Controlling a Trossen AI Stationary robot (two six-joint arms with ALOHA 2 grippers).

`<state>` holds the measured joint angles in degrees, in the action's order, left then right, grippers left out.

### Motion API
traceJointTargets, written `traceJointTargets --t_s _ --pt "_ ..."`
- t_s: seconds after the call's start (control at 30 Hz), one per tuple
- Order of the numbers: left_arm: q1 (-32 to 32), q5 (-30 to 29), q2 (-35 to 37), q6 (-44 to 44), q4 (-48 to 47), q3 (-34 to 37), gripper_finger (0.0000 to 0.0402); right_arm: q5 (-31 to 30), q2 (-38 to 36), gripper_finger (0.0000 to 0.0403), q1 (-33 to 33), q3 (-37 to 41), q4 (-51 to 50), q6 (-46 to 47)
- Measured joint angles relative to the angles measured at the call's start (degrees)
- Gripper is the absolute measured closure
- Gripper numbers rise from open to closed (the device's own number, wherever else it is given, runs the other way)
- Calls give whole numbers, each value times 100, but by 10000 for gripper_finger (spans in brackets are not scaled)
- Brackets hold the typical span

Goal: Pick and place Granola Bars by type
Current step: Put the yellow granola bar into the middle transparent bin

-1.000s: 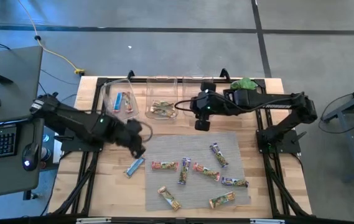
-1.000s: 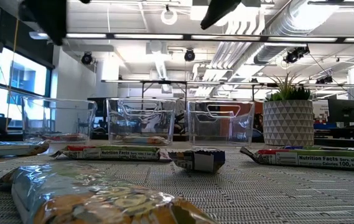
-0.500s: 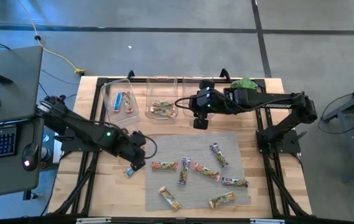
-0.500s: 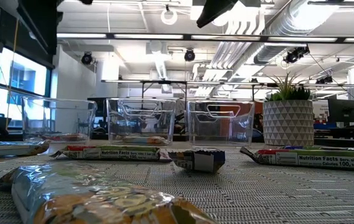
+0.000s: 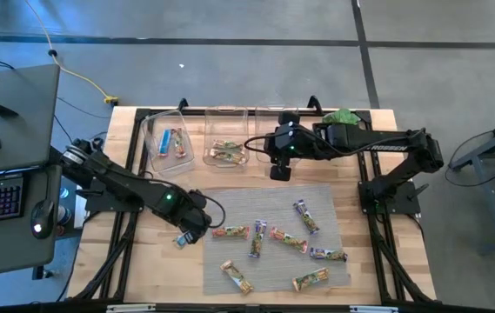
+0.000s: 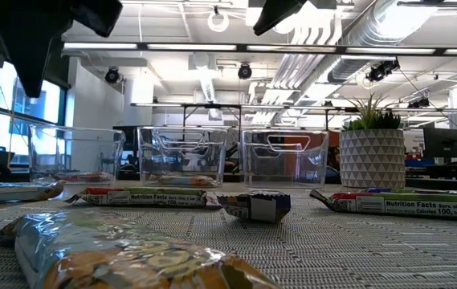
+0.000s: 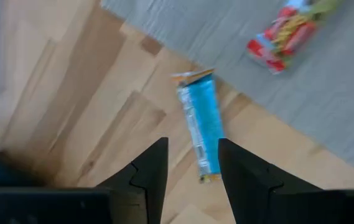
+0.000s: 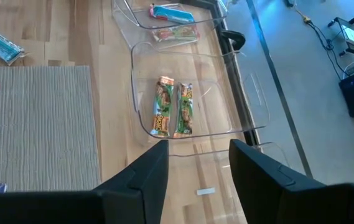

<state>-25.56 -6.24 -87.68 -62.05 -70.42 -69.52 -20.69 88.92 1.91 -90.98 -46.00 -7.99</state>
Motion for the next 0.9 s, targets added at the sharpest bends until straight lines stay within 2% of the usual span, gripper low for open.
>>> traceJointTargets --t_s 0.23,0.43,0.8,0.9 --pt "4 103 -403 -27 -80 0 205 4 0 249 0 -2 -2 61" --pt "-20 481 -812 -412 500 192 154 7 0 249 0 -2 -68 405" --pt "-68 769 -1462 -446 1826 904 144 9 0 249 0 -2 -134 278" --pt "-16 842 -1575 -579 1808 927 147 9 0 249 0 -2 -140 291"
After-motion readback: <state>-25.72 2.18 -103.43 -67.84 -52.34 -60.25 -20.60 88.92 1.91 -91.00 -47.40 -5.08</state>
